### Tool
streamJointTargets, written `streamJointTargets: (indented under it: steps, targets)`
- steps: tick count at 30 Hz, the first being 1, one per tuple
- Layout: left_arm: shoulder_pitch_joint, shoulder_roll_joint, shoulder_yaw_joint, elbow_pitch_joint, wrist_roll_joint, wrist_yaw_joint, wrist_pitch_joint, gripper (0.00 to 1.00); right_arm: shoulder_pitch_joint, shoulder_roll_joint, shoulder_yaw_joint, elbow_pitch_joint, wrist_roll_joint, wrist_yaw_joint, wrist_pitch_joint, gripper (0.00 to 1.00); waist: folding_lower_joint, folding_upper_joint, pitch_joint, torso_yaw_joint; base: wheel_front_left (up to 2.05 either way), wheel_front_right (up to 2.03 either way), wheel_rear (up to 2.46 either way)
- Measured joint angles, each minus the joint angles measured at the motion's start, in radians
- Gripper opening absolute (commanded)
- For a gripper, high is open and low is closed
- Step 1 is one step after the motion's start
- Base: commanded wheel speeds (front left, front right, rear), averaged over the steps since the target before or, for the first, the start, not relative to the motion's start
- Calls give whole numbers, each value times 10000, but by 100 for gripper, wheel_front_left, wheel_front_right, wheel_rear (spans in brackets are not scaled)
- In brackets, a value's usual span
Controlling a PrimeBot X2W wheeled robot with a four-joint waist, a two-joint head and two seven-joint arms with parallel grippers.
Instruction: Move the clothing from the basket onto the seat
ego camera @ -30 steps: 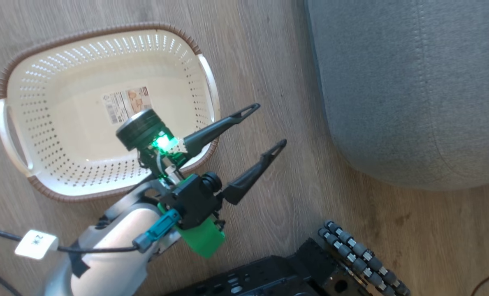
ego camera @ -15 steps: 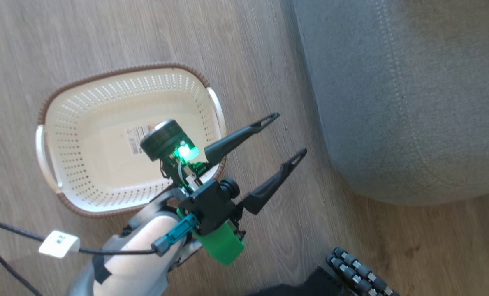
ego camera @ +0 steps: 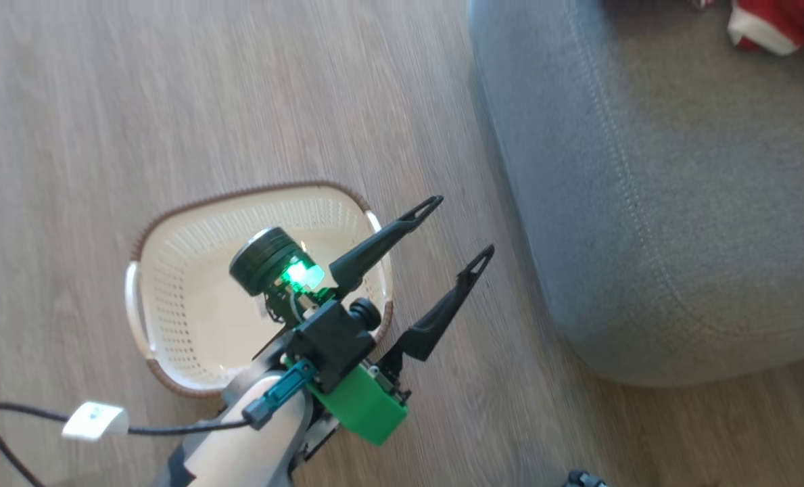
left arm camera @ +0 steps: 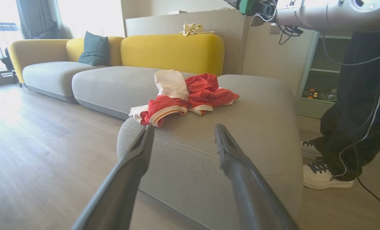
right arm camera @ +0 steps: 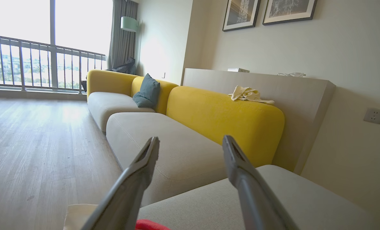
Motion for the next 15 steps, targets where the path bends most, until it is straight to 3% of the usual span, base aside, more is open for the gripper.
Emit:
streamJointTargets:
  steps: [5,15]
  targets:
    - [479,-211,412,4,2,0,0,100,1574,-17,1576,-1375,1881,0,2,100,0,0,-821,177,0,0,0]
    - [1227,-708,1735,4,19,2,0,100,3610,-251,4274,-4197,4518,0,-2,100,0,0,-1961,792,0,0,0]
